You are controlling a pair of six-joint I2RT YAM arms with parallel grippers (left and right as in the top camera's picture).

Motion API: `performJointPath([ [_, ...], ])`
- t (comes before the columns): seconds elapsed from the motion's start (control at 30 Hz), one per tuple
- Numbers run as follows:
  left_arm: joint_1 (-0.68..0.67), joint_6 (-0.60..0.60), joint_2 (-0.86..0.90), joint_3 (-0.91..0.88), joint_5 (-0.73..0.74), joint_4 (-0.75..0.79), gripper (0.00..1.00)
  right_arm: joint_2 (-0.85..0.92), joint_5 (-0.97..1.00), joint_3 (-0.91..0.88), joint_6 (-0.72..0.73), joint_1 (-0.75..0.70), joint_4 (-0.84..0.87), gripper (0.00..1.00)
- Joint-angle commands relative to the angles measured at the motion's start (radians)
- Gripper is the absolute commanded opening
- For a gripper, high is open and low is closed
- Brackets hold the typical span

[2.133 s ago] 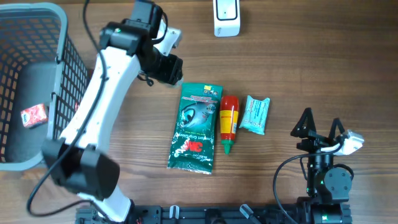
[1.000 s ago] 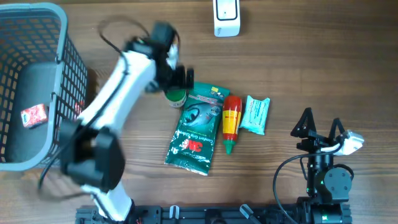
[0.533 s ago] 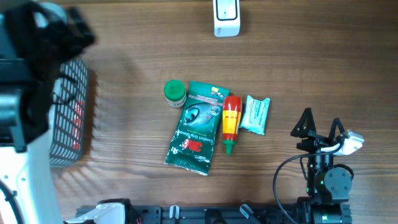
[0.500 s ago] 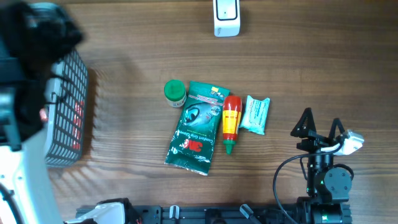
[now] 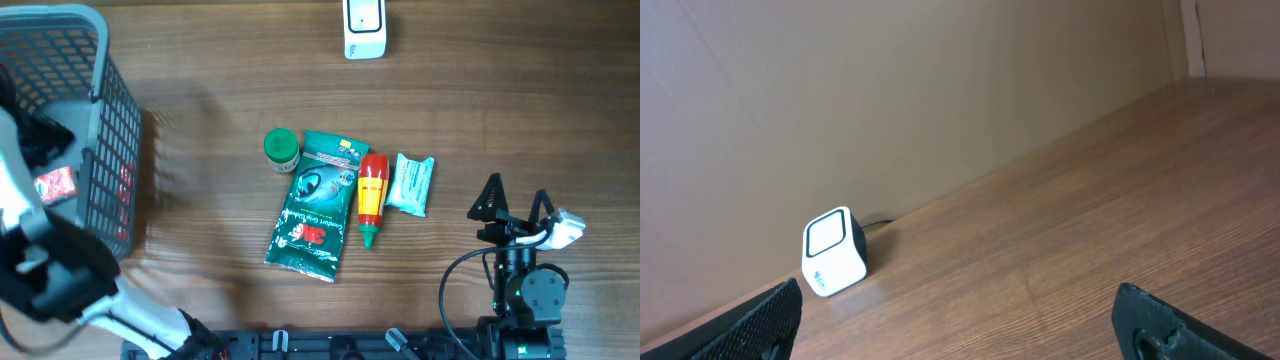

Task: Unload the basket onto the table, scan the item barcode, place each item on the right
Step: 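Release the jar and move the left gripper back toward the basket, then grasp the orange tissue pack in the basket with the left gripper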

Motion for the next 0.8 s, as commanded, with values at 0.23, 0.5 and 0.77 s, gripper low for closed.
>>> performJointPath([
  [0.23, 0.002, 0.197, 0.233, -0.01, 0.004, 0.116, 0.92, -0.006, 0.014, -0.001, 0.0, 0.004, 0.002, 1.0],
  [0.5, 0.002, 0.196, 0.235, -0.012, 0.009, 0.2, 0.66, -0.006, 0.014, -0.001, 0.0, 0.004, 0.002, 1.0],
  [0.77, 0.016, 0.196, 0.237, -0.229, 0.012, 0.312, 0.74, -0.006, 0.014, -0.001, 0.0, 0.004, 0.002, 1.0],
])
